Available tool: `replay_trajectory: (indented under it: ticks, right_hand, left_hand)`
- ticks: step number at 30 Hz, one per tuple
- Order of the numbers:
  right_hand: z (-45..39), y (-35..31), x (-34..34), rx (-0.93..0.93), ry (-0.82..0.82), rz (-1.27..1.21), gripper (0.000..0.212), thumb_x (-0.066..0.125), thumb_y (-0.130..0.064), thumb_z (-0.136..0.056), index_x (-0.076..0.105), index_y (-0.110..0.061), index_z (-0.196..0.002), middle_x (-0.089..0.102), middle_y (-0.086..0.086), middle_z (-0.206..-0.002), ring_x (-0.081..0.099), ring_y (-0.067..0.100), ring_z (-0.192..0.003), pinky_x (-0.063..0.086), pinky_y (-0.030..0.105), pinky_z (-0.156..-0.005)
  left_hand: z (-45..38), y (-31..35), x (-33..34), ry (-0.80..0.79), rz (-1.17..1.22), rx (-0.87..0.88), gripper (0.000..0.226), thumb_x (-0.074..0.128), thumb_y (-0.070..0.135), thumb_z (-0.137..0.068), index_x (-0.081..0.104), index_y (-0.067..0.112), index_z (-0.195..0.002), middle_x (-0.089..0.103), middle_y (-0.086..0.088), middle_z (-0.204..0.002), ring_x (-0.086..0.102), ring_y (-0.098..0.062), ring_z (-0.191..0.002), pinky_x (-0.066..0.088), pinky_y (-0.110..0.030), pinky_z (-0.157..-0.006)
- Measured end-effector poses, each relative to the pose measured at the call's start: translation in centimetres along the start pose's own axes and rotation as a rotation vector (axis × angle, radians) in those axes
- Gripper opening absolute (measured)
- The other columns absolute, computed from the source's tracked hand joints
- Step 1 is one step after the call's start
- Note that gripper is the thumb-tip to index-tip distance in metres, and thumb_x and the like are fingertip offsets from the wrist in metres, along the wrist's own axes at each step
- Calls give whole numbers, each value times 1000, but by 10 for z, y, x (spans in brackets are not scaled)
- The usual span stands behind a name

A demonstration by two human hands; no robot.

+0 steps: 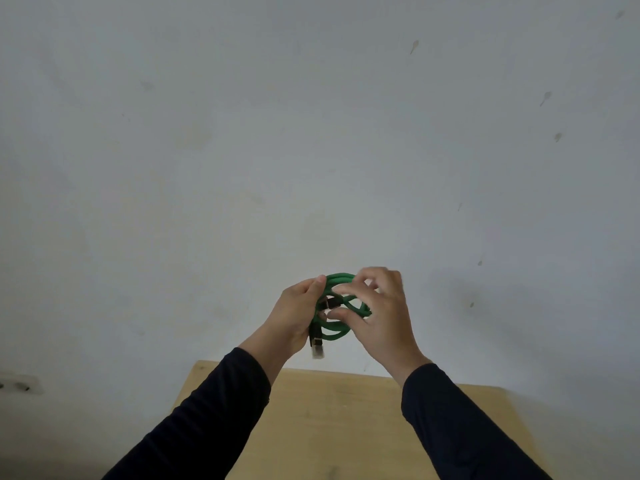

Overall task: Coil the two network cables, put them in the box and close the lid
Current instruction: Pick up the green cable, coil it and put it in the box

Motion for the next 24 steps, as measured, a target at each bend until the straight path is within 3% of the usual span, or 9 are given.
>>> replay_trajectory:
  ticks: [3, 6, 9, 13, 18, 22, 24]
  right_hand:
    - [16, 11, 1, 103, -1, -101, 33, 50, -47, -85, 62, -38, -114, 43, -6, -113, 43, 9, -100, 40, 14, -84]
    - [29, 15, 16, 162, -46, -217, 35, 45, -27, -95, 52, -29, -129, 54, 0, -105, 51, -1, -96, 38, 5, -81]
    - [39, 21, 24, 252, -7, -225, 40, 44, -12, -96, 45, -23, -135, 55, 1, -94, 51, -1, -88, 37, 3, -76]
    - [56, 26, 30, 365, 23, -202, 35, 42, -11, -97, 53, -19, -129, 54, 0, -91, 51, -4, -80, 36, 1, -71]
    - [106, 45, 42, 651, -36, -254, 29, 40, -18, -98, 60, -22, -119, 59, -2, -102, 51, -5, -87, 34, -4, -71]
    - [160, 48, 48, 814, -68, -255, 26, 40, -20, -98, 61, -22, -115, 59, -8, -105, 52, -2, -92, 39, 7, -74]
    - [188, 49, 48, 884, -72, -231, 22, 42, -21, -97, 59, -20, -111, 61, -6, -101, 56, 7, -88, 41, 18, -72]
  left_hand:
    - [3, -12, -3, -5, 47, -48, 32, 41, 28, -99, 66, 9, -101, 62, -5, -70, 44, -13, -49, 39, -21, -48]
    - [7, -22, 0, -20, 8, -47, 32, 39, 29, -100, 66, 11, -102, 64, -6, -75, 47, -10, -48, 37, -22, -51]
    - [12, -30, -8, 106, -108, 55, 26, 38, 29, -100, 58, 16, -111, 63, -3, -92, 59, 1, -52, 42, -20, -52]
    - [24, -44, -13, 180, -226, 123, 23, 38, 22, -99, 60, 16, -105, 65, 3, -83, 60, 6, -54, 43, -12, -49]
    - [42, -87, -19, 157, -314, 30, 24, 41, 20, -98, 62, 22, -109, 68, 2, -92, 62, 4, -56, 43, -10, -49]
    - [66, -133, -32, 170, -378, -51, 19, 44, 27, -96, 55, 27, -111, 69, 1, -93, 63, -11, -65, 45, -19, -54]
    - [82, -156, -34, 161, -412, -71, 16, 47, 27, -95, 55, 26, -109, 70, 3, -93, 64, -11, -69, 44, -16, -54]
Point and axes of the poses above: each hand's wrist, its own z-axis away from the middle knuckle, its own x-axis out of the palm, y = z × x, the point moved 9 cm from there along -z, towards the middle knuckle
